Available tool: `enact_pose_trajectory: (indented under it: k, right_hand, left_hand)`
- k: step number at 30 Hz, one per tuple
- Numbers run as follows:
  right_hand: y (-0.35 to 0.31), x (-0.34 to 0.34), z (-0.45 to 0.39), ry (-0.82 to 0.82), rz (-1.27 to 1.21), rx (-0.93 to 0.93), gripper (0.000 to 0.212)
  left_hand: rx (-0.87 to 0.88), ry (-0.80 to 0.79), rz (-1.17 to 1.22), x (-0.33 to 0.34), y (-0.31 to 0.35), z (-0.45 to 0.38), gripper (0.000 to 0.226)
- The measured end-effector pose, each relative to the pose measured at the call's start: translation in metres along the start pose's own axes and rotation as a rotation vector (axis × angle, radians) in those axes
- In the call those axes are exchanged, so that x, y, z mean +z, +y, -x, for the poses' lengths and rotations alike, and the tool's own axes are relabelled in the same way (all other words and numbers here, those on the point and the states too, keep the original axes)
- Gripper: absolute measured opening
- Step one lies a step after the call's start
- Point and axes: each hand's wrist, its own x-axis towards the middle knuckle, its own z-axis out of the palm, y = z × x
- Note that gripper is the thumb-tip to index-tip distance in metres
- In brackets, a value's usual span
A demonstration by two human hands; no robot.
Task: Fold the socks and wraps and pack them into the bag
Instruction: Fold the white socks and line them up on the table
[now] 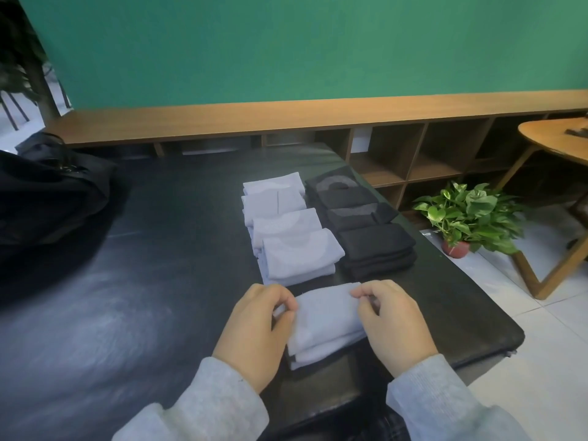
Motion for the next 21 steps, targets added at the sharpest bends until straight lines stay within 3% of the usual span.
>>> enact_pose_trajectory:
  k: [5,14,21]
  right_hand:
    - [-0.008,-0.003,0.002,0.121,0.131,-0.093,0.016]
    - [-0.083,0.024,0.030,0.243,-0.097,-0.492,0.030]
    - [-0.128,0.075,0.043,0.152,-0.278,-0.533,0.021]
  left_hand:
    - [0.003,0.018,0.049,-0.005,-0.004,0.003,0.017]
    - [-0.064,0.127,0.073,-0.061,-0.023,0.022,0.016]
    - [-0.121,0.217,-0.032,-0.134,-0.053,0.033,0.016]
